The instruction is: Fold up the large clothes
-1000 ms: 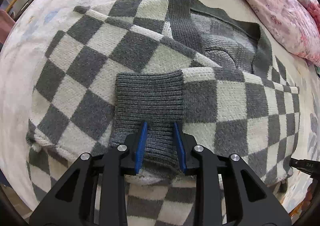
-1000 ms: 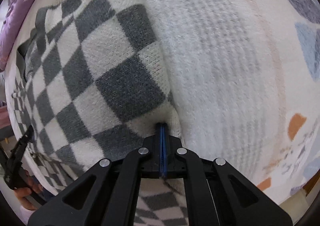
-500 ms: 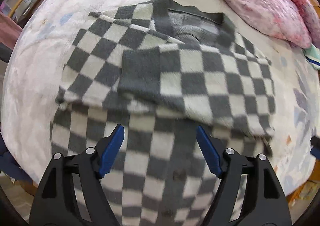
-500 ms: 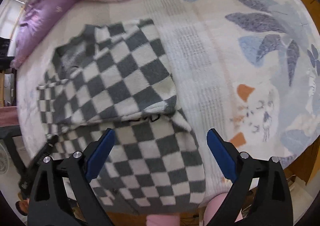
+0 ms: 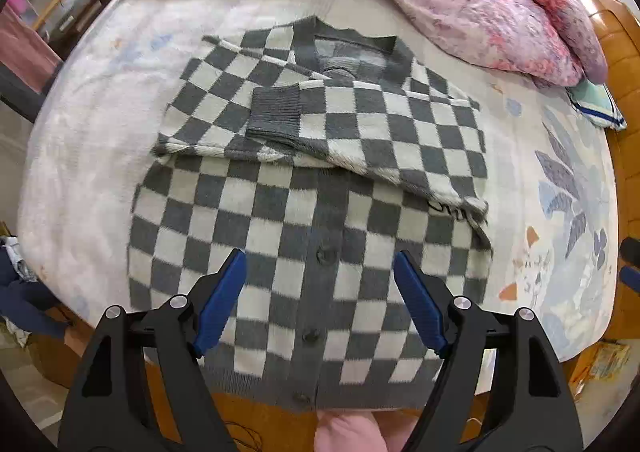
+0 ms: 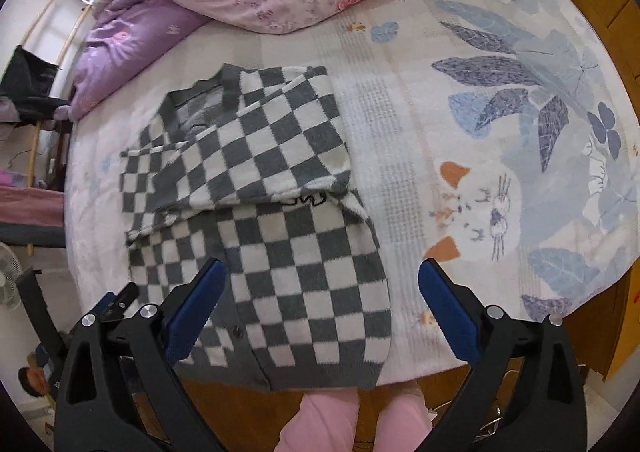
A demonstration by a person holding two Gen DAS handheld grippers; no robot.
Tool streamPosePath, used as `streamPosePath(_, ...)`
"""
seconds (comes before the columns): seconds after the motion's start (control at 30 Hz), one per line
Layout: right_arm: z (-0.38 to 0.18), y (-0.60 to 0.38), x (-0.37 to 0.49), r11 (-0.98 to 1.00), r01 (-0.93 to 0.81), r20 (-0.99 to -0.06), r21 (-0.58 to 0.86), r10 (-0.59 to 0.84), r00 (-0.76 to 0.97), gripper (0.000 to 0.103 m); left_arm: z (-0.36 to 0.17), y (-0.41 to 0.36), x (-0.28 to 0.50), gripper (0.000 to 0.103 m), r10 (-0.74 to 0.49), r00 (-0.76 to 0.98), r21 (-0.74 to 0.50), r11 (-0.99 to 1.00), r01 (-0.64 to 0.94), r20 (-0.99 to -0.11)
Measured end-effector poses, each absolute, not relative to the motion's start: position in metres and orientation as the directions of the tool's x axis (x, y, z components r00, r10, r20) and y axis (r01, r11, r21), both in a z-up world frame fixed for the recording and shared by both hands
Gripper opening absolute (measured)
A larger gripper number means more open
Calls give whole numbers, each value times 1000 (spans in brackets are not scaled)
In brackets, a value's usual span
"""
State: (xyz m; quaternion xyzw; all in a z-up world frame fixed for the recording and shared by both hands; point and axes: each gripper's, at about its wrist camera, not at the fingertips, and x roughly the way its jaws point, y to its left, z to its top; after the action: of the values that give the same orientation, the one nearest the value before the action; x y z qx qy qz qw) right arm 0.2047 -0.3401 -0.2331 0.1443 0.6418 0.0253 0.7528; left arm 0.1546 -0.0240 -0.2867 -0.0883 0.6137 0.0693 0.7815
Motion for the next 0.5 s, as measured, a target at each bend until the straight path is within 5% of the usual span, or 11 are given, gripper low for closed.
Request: streamPosePath(0.5,-179,-366,105,921,110,-911,374,343,231,94,-191,-74,24,77,82,375,-24,963,-269,-923)
